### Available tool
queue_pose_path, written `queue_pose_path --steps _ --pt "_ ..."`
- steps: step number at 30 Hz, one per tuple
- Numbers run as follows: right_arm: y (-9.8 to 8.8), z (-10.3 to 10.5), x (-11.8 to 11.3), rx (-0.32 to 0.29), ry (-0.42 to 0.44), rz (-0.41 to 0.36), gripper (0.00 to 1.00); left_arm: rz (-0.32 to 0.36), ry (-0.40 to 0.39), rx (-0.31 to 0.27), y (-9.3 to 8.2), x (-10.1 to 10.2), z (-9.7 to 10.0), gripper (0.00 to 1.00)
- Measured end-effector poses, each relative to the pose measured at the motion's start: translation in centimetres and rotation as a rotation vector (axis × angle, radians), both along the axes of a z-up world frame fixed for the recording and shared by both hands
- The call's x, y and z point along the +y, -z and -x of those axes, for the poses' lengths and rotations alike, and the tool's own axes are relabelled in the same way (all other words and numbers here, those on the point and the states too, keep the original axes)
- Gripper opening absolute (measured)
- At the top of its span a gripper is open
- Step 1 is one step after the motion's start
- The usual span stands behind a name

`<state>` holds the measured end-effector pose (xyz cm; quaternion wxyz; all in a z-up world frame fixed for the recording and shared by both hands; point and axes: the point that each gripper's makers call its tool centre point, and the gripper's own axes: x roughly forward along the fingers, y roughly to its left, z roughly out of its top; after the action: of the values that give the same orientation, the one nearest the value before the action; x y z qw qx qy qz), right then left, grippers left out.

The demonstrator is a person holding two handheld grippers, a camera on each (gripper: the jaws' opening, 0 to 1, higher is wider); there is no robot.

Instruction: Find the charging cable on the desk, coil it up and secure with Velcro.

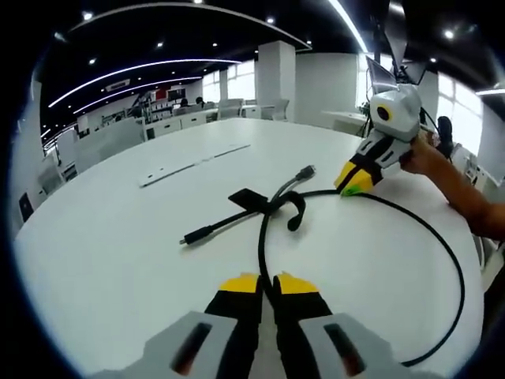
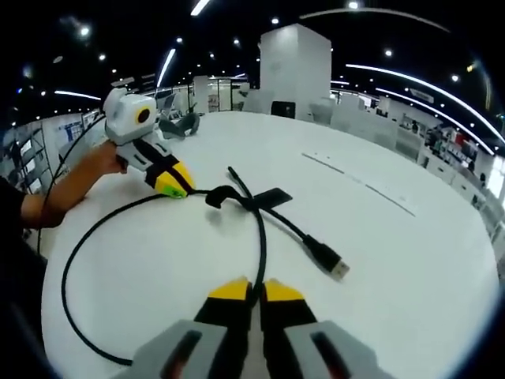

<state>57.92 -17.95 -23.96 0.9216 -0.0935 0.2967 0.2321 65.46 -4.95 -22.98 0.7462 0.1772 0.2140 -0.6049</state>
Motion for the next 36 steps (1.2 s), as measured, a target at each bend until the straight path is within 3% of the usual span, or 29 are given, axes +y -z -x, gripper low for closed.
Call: queue_pose_path --steps 13,23,36 --pt "-0.2 -1.1 0.6 -0.062 -0.009 0.027 0.06 0.011 0.000 0.002 0.0 -0.5 -0.3 0.07" --pt "-0.9 -3.2 -2.0 -0.106 -0.021 0.037 0.06 0.033 0.009 -0.005 -0.5 -2.9 -1.2 0.06" --pt "-1.1 -4.9 -2.6 -0.152 -0.019 0.055 0.06 0.061 0.000 -0.007 -0.5 -3.9 -1.6 0.06"
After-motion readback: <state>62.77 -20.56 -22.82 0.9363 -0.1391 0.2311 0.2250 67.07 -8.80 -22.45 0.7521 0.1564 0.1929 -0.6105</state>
